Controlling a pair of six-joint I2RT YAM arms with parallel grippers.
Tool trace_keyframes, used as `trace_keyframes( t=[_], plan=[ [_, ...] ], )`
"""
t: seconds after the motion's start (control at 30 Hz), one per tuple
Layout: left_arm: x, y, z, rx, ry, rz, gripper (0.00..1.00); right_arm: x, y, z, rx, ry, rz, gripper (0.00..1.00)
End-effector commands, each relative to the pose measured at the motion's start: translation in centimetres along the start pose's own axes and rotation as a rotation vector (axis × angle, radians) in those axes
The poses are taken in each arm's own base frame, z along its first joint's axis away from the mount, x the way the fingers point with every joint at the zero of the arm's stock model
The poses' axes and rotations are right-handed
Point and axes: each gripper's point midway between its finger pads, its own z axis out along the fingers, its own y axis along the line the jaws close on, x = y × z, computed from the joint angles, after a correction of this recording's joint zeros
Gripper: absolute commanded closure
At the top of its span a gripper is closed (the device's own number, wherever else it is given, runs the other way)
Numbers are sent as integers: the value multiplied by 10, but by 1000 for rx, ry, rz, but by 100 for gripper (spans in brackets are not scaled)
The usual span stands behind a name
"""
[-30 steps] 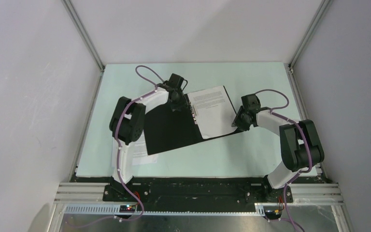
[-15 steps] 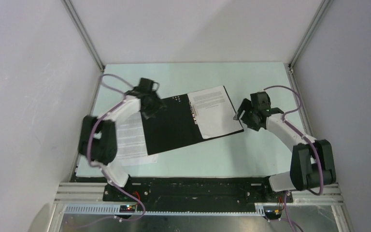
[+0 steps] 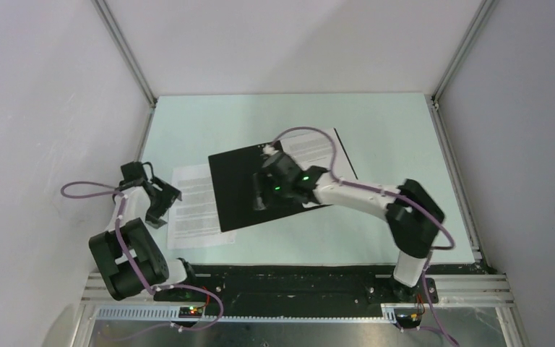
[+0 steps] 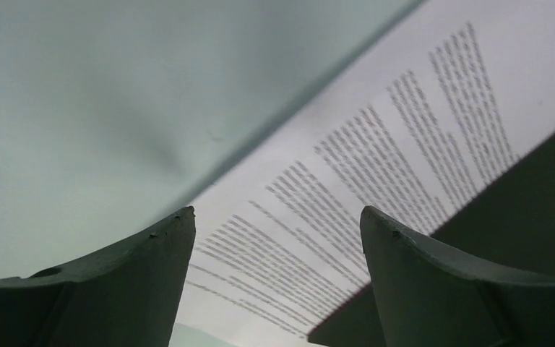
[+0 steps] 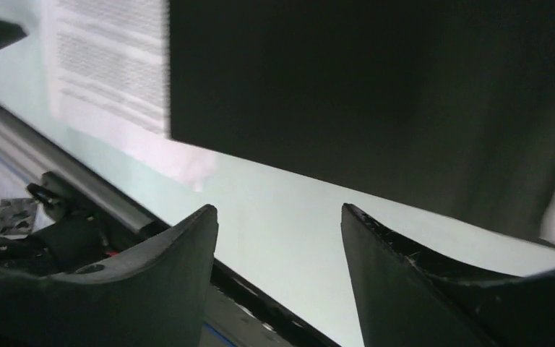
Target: Put the files into the folder
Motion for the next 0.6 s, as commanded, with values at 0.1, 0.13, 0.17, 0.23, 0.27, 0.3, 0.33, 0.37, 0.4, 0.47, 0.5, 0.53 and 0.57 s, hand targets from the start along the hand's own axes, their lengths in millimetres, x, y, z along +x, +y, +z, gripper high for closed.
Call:
trace_keyframes(
  t=[0.1, 0.13, 0.17, 0.23, 0.27, 0.3, 0.33, 0.37, 0.4, 0.47, 0.5, 0.53, 0.57],
  plan=[
    [-20, 25, 3, -9, 44, 141, 9, 36, 119, 45, -158, 88, -227, 37],
    [-19, 27, 6, -15, 57, 157, 9, 40, 123, 53, -160, 96, -236, 37],
    [-18, 28, 7, -17, 67, 163, 7, 48, 128, 56, -165, 108, -248, 38],
    [-15, 30, 13, -25, 95, 181, 6, 59, 131, 64, -159, 128, -263, 38],
    [-13, 31, 15, -27, 108, 188, 6, 64, 129, 69, -151, 139, -266, 38],
    [-13, 32, 16, -34, 109, 192, 6, 68, 130, 71, -150, 145, -270, 38],
    [-13, 35, 17, -50, 111, 196, 6, 73, 129, 76, -147, 158, -270, 38],
    [-14, 40, 18, -75, 107, 204, 6, 76, 129, 79, -148, 165, -272, 38],
    [-14, 44, 18, -97, 108, 207, 4, 82, 128, 84, -143, 179, -276, 38],
    [-12, 46, 19, -107, 117, 213, 2, 90, 126, 90, -132, 197, -279, 37],
    [-10, 45, 19, -107, 123, 220, 2, 92, 125, 93, -132, 200, -277, 36],
    [-7, 45, 21, -109, 133, 227, 1, 97, 122, 98, -126, 213, -273, 35],
    [-4, 42, 21, -108, 141, 242, 0, 99, 121, 101, -126, 217, -272, 34]
  ],
)
